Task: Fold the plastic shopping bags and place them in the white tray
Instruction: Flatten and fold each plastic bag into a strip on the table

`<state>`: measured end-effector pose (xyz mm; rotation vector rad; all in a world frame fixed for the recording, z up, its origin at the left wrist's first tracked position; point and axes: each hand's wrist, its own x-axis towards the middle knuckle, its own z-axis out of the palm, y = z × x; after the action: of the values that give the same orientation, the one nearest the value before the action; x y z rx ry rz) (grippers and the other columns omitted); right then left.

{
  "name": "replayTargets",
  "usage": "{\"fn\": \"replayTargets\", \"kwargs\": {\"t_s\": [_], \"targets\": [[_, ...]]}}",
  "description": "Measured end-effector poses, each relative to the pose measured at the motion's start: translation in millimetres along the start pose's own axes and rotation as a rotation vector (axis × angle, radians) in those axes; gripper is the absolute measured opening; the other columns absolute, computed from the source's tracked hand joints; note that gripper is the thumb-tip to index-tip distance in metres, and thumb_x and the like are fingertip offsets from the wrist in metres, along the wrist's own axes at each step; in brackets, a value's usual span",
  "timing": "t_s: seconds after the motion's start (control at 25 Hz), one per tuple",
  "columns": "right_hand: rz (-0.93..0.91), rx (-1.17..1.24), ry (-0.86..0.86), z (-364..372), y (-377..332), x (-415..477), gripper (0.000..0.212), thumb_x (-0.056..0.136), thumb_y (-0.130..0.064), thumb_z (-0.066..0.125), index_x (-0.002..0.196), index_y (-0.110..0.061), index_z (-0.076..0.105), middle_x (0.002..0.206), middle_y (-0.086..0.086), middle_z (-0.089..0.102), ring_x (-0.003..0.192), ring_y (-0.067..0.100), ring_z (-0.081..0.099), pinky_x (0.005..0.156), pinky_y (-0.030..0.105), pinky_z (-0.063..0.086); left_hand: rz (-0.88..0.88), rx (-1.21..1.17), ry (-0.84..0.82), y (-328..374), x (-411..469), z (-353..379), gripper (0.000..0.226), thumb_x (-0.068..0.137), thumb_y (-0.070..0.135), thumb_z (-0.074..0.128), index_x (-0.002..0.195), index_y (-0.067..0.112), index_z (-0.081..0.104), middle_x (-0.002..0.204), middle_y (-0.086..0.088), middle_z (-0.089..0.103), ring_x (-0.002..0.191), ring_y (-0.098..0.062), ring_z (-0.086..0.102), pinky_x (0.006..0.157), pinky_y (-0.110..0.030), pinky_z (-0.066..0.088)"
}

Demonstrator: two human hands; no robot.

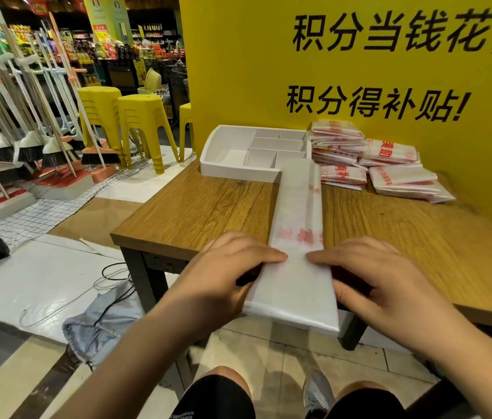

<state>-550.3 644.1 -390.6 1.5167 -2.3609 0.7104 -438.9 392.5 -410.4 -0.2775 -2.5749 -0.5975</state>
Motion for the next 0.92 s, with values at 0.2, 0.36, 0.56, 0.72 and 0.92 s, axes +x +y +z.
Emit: {"fn": "replayTargets", "kwargs": {"t_s": [0.2,0.36,0.56,0.72,0.92], "targets": [[0.073,0.145,0.043,7,-11,-7,0.027,0.093,-0.035,0.055,0.118,-0.043,0.065,0.119,-0.028,0.054,0.120,0.003,0.051,0.094,0.033,0.044,-0.056,-0.170,0.133,12,-2,5,0.025,0.086,0.024,0.063,0.107,0.033,0.073,0.104,0.022,0.061,0.109,-0.001,0.051,0.090,-0.008,0.035],[0.125,0.152,0.065,6,-18,-1,0.024,0.096,-0.045,0.050,0.113,-0.041,0.066,0.108,-0.025,0.053,0.109,0.003,0.051,0.085,0.030,0.044,-0.125,-0.197,0.107,15,-3,5,0.018,0.091,0.019,0.062,0.104,0.029,0.069,0.108,0.023,0.053,0.114,-0.002,0.044,0.092,-0.005,0.030],[0.226,0.187,0.130,6,-25,8,0.033,0.094,-0.049,0.049,0.122,-0.036,0.059,0.101,-0.023,0.063,0.097,0.000,0.058,0.077,0.025,0.049,-0.223,-0.230,0.187,24,1,5,0.012,0.099,0.034,0.060,0.106,0.028,0.067,0.097,0.018,0.059,0.103,-0.005,0.051,0.080,-0.013,0.038],[0.392,0.187,0.106,11,-28,25,0.053,0.097,-0.044,0.052,0.146,-0.033,0.035,0.087,-0.016,0.064,0.078,0.001,0.061,0.062,0.021,0.046,-0.423,-0.298,0.273,40,12,12,0.029,0.096,0.040,0.060,0.125,0.040,0.053,0.085,0.015,0.060,0.081,-0.005,0.050,0.083,-0.031,0.043],[0.447,-0.019,0.053,13,-39,38,0.048,0.101,-0.039,0.045,0.147,-0.028,0.034,0.089,-0.009,0.066,0.080,0.015,0.065,0.072,0.041,0.054,-0.429,-0.064,0.248,43,26,14,0.029,0.100,0.033,0.051,0.129,0.032,0.054,0.081,0.014,0.054,0.097,-0.004,0.045,0.110,-0.041,0.028]]}}
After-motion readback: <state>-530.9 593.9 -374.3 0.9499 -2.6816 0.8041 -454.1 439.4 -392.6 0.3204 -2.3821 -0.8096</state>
